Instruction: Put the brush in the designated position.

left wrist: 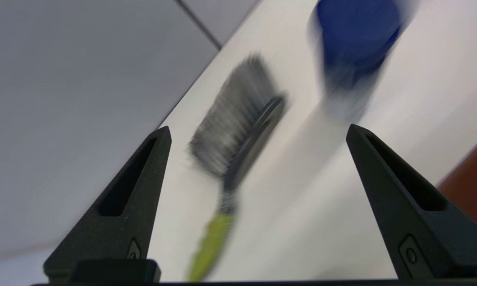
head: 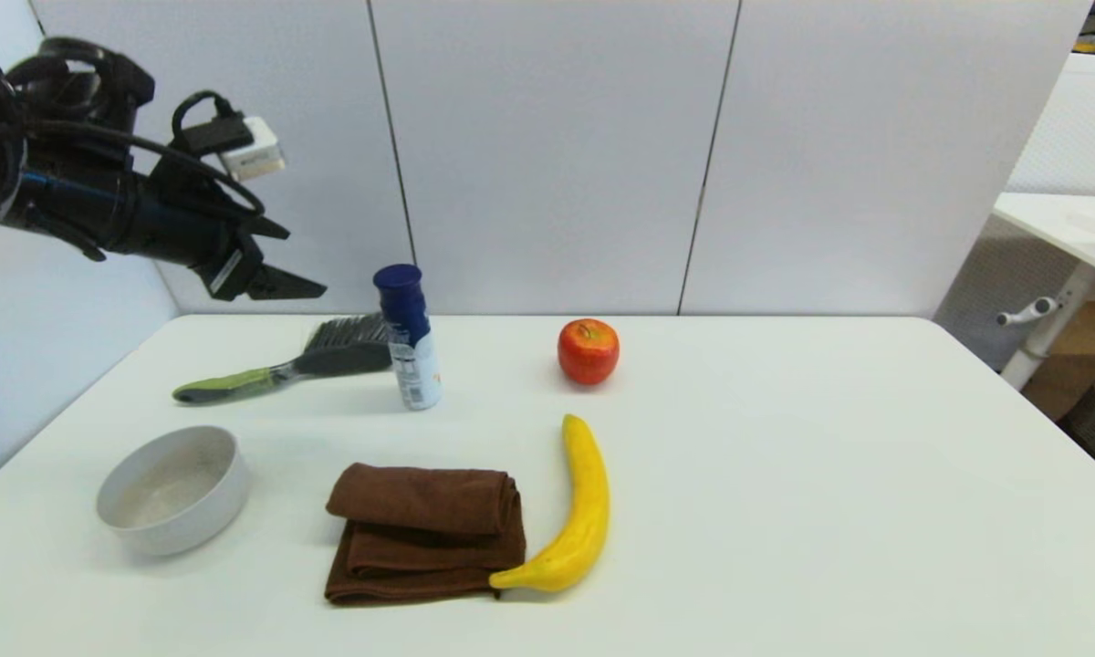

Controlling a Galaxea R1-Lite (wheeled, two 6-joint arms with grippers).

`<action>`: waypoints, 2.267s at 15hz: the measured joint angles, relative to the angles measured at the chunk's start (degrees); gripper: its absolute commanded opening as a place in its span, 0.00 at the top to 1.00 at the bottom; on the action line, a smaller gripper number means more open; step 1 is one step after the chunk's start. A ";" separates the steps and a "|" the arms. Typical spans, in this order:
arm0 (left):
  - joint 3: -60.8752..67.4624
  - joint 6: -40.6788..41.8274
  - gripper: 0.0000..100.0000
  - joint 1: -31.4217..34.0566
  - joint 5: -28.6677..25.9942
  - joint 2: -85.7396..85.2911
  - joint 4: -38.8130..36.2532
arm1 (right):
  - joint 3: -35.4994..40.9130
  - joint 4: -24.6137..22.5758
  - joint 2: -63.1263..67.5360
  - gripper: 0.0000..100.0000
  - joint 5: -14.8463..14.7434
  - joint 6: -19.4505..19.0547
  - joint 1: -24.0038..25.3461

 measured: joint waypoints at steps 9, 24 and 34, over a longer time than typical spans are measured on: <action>25.66 -28.31 0.00 -8.44 22.43 -25.02 -19.44 | 0.00 -0.05 0.00 0.00 0.00 0.05 -0.02; 88.97 -33.76 0.00 1.38 22.05 -80.43 -38.34 | 0.00 -0.02 0.00 0.00 0.00 0.07 0.00; 100.96 -34.65 0.00 3.54 17.29 -103.02 -33.49 | 0.00 -0.02 0.00 0.00 0.00 0.05 0.00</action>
